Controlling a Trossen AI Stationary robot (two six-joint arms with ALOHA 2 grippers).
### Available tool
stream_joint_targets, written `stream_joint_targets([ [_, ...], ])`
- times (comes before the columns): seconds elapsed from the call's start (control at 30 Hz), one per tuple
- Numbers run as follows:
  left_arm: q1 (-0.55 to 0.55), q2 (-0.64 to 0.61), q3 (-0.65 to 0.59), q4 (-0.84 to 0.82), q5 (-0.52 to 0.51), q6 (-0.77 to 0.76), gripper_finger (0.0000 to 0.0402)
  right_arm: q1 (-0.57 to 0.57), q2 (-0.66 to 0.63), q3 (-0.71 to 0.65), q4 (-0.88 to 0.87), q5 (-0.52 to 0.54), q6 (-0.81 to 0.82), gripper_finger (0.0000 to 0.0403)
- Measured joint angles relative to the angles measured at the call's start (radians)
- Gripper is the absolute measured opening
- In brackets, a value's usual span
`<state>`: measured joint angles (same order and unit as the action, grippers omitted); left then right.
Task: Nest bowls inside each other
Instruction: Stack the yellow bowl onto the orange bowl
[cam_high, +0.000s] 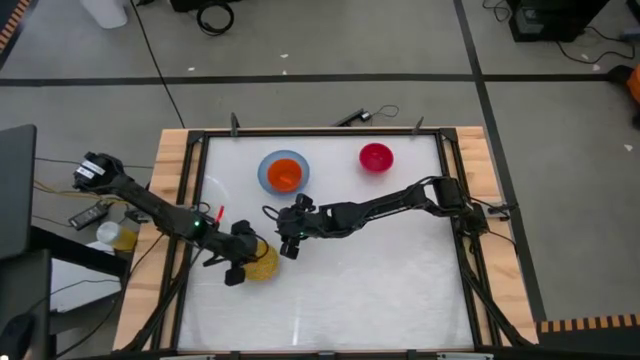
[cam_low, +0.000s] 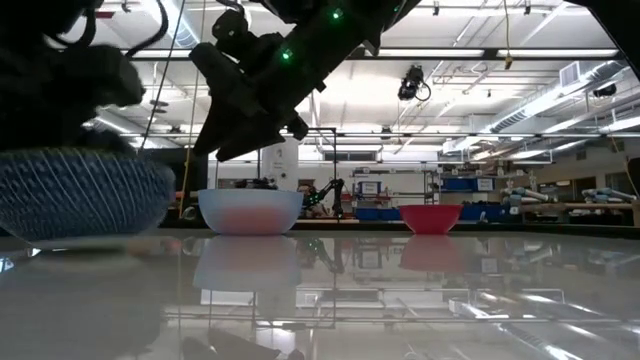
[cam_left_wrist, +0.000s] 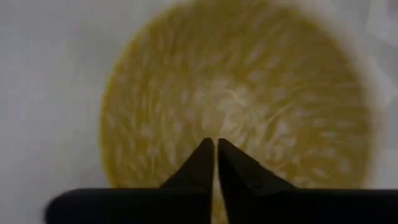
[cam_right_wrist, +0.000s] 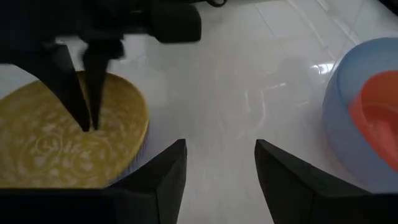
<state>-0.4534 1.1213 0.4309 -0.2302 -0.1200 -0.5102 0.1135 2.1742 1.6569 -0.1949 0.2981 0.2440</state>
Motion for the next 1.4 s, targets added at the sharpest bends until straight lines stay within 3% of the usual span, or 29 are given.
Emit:
stream_joint_targets([
  [0.27, 0.002, -0.002, 0.122, -0.036, -0.070, 0.052, 0.0008, 0.011, -0.011, 0.001, -0.114, 0.073, 0.000, 0.0196],
  [0.43, 0.002, -0.002, 0.209, -0.199, -0.074, 0.028, 0.0021, 0.014, -0.011, 0.001, -0.134, 0.073, 0.016, 0.0196],
  [0.6, 0.005, -0.002, 0.210, -0.336, -0.119, -0.053, 0.0075, 0.015, -0.011, 0.001, -0.146, 0.073, 0.023, 0.0196],
  [0.83, 0.034, -0.002, 0.151, -0.331, -0.140, -0.091, 0.0181, 0.015, -0.010, 0.001, -0.139, 0.071, 0.024, 0.0196],
  [0.97, 0.063, -0.002, 0.138, -0.323, -0.148, -0.109, 0.0203, 0.015, -0.010, 0.001, -0.129, 0.041, 0.042, 0.0196],
  [1.1, 0.082, -0.002, 0.134, -0.319, -0.149, -0.115, 0.0190, 0.015, -0.010, 0.001, -0.091, -0.017, 0.051, 0.0196],
  [1.2, 0.084, 0.021, 0.134, -0.285, -0.139, -0.103, 0.0159, 0.015, -0.010, 0.001, -0.057, -0.097, 0.059, 0.0196],
  [1.4, 0.085, 0.125, 0.134, -0.181, -0.045, -0.038, 0.0036, 0.022, -0.009, -0.019, -0.017, -0.144, 0.079, 0.0196],
])
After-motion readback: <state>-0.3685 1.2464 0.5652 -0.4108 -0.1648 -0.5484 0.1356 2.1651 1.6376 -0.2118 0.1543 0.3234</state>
